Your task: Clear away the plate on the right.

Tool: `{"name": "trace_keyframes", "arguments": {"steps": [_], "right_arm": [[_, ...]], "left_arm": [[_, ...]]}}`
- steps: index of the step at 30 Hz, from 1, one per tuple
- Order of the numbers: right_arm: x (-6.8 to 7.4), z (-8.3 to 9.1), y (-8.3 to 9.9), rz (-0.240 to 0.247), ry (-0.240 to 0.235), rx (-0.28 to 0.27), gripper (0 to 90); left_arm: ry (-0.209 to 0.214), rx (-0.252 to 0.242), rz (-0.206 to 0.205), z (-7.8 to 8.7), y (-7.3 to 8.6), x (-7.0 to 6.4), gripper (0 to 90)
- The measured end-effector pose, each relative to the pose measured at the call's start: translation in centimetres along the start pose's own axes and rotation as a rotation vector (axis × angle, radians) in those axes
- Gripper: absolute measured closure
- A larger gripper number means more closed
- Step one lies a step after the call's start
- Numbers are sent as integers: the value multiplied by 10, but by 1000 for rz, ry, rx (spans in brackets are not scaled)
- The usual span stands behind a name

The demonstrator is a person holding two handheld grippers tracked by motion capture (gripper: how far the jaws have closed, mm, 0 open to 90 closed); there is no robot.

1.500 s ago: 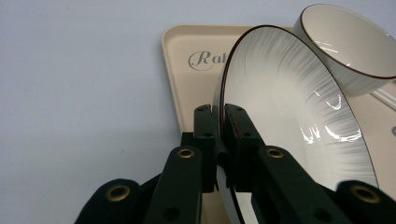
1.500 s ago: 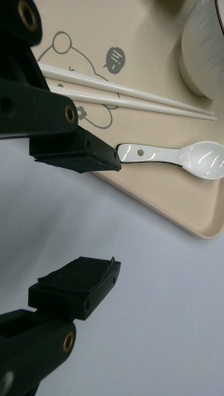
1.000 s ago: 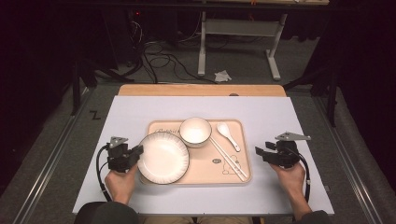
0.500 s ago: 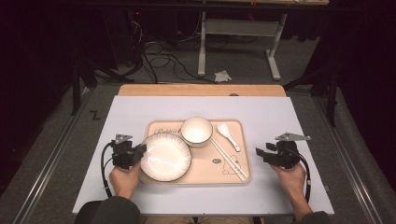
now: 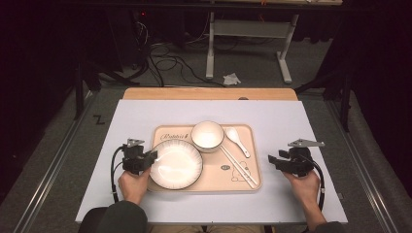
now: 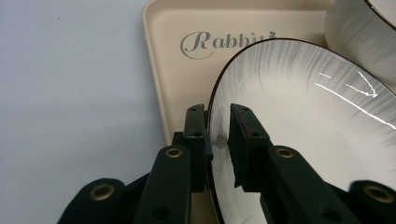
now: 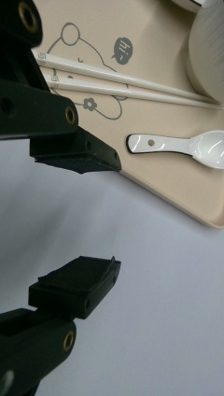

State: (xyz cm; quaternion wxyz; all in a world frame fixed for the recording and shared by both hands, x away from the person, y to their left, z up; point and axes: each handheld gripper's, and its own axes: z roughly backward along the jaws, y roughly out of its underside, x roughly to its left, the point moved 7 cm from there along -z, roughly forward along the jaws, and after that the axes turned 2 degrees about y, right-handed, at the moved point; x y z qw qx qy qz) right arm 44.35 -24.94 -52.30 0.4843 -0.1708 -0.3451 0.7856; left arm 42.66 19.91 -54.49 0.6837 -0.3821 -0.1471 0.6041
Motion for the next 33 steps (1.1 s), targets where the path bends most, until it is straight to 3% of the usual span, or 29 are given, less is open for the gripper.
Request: {"name": "trace_keyframes", "arguments": {"steps": [5,11,15,20,23,28,33], "right_arm": [[-1,0,2,-4,3,15,465],[-1,2,4,0,12,15,465],[-2,4,7,-12,11,20,464],[-3,5,11,-16,18,34,463],[-3,7,14,-12,23,39,463],[-5,10,17,-24,17,42,462],[-4,11,18,-17,8,42,462]], "left_arm": [[11,-5,-15,-4,-1,-3,768],[4,22,-24,-9,0,-4,748],[17,34,-10,-13,0,-6,741],[6,58,-37,-17,1,-9,715],[2,90,-49,-22,4,-10,674],[10,99,-59,-23,4,-12,607],[-5,86,-76,-19,3,-16,451]]}}
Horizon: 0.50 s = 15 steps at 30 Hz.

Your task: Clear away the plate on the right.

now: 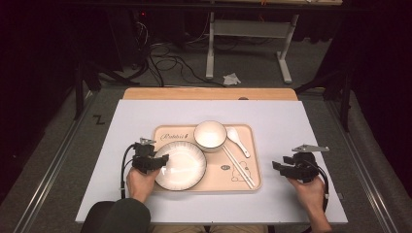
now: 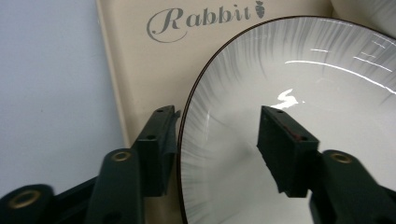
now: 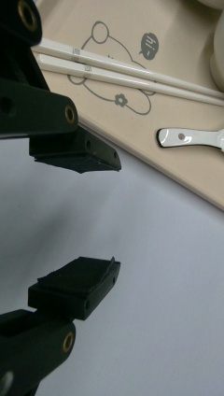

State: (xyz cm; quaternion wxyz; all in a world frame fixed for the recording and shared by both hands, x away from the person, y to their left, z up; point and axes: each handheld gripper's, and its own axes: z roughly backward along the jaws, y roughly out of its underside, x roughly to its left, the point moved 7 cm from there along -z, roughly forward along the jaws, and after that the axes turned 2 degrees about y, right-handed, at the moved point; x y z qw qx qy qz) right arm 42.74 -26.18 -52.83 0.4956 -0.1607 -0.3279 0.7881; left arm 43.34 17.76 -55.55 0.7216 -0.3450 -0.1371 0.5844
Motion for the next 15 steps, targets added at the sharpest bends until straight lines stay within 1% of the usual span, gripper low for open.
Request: {"name": "trace_keyframes", "arguments": {"steps": [2,3,4,6,10,11,12,14,15], "right_arm": [[3,1,0,11,-4,-2,462],[4,1,-1,15,-5,-1,462],[6,2,-1,24,-6,-3,462],[9,3,-2,37,-6,-5,462],[18,5,-3,62,-11,-16,461],[19,6,-2,65,-13,-13,462],[22,7,-3,65,-18,-25,462],[25,10,-3,72,-27,-36,462],[26,11,-3,69,-28,-38,462]], "left_arm": [[-6,-15,-3,4,-1,0,421],[-17,-22,0,6,-1,-1,408],[-26,-32,-5,9,-2,-1,377],[-20,-48,-8,14,-3,-4,369],[-15,-88,-40,26,-6,-12,354],[-8,-99,-50,29,-6,-16,352],[0,-106,-60,32,-5,-19,350],[7,-114,-91,36,-3,-26,346],[18,-115,-113,38,-1,-31,345]]}}
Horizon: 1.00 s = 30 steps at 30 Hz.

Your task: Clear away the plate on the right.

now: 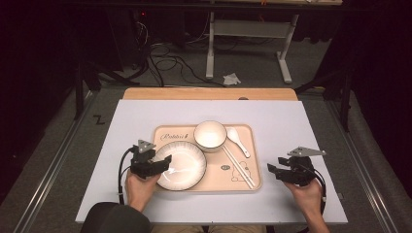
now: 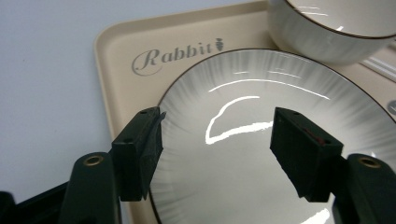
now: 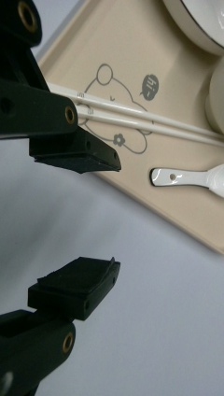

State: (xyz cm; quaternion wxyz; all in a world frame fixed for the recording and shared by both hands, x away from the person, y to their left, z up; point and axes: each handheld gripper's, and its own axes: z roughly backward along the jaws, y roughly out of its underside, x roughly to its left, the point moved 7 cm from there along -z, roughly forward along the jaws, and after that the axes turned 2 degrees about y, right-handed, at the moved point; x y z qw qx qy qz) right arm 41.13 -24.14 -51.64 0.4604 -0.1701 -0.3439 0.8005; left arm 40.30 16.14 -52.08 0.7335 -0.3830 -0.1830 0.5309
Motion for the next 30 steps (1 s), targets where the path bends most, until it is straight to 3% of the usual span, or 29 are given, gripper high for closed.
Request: {"name": "trace_keyframes", "arguments": {"steps": [2,9,15,30], "right_arm": [[5,1,0,8,-13,-5,464],[20,4,2,54,-45,-2,484],[32,3,4,70,-72,1,485],[47,-7,8,95,-117,24,492]], "left_arm": [[26,-6,-40,3,2,-8,342],[97,-30,-100,14,10,-34,348],[118,-37,-160,15,21,-54,353],[179,-10,-214,9,34,-76,354]]}}
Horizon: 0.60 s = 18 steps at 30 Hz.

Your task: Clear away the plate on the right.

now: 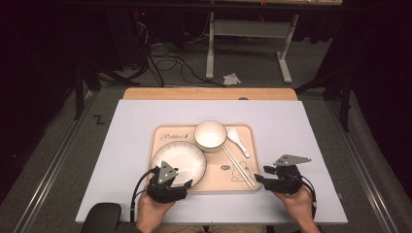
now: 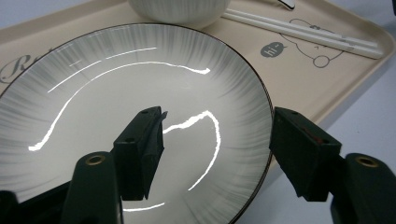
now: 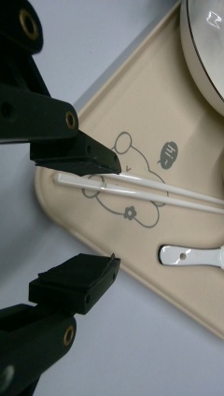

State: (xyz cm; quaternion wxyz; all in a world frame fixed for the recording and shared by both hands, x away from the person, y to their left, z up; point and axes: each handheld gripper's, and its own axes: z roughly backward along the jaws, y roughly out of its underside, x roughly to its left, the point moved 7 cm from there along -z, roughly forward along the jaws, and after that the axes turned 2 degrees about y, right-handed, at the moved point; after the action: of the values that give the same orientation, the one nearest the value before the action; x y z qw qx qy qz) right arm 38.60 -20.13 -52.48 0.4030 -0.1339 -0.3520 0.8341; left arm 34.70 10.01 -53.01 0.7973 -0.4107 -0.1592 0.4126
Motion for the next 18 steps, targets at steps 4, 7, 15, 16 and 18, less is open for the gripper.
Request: {"name": "trace_keyframes", "arguments": {"steps": [4,7,15,16,18], "right_arm": [[4,-6,3,4,-13,23,485],[3,-9,4,4,-22,32,485],[-1,-14,7,10,-13,55,468],[-1,-15,7,13,-10,57,463],[-1,-16,7,19,-14,60,449]], "left_arm": [[3,13,-16,-3,3,-2,354],[-7,29,-41,-6,5,-4,357],[7,42,-56,-11,7,-7,360],[12,41,-52,-12,7,-7,360],[21,36,-39,-12,8,-5,360]]}}
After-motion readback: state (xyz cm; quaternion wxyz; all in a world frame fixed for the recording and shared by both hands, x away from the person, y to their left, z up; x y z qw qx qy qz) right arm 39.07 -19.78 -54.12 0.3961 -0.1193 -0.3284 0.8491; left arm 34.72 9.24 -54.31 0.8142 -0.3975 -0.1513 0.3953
